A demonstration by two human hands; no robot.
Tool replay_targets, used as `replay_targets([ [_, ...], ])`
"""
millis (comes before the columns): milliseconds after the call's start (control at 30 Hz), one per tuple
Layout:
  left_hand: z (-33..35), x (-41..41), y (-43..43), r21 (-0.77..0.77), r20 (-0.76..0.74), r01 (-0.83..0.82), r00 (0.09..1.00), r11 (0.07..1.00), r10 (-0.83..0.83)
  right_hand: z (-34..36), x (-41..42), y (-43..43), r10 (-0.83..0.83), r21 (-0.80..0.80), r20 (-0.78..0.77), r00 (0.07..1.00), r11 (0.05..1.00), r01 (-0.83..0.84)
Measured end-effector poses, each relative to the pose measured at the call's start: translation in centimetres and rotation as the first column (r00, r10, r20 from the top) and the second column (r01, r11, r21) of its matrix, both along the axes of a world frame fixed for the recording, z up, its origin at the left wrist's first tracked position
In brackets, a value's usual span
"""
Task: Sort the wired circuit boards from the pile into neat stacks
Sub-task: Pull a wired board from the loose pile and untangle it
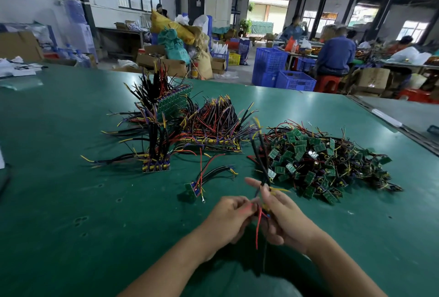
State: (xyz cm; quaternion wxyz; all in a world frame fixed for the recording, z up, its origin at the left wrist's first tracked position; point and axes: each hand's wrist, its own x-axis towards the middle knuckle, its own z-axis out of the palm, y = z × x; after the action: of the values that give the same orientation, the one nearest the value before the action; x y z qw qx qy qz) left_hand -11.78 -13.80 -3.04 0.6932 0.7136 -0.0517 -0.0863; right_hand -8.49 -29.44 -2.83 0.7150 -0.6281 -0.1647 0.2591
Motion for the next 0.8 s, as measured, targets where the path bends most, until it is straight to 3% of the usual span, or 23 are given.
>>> replay_targets([
  [133,0.1,0.4,0.0,-0.108,0.061,-0.215,0.973,0.971,0.222,-0.2,0.5,0.2,-0.184,-0.036,0.094,0.978,0.982,0.188],
  [267,-0.1,0.5,-0.1,-0.087,0.128,-0.316,0.937,0.945,0.326,-0.6,0.6,0.3,-0.155,-0.147,0.293,0.943,0.968,0.205],
  [800,0.3,-0.3,-0.2,-0.149,0.056,-0.11,0.991,0.983,0.12,-2.0,0.8,0.4,-0.023,-0.097,0.243,0.97,0.994,0.048],
])
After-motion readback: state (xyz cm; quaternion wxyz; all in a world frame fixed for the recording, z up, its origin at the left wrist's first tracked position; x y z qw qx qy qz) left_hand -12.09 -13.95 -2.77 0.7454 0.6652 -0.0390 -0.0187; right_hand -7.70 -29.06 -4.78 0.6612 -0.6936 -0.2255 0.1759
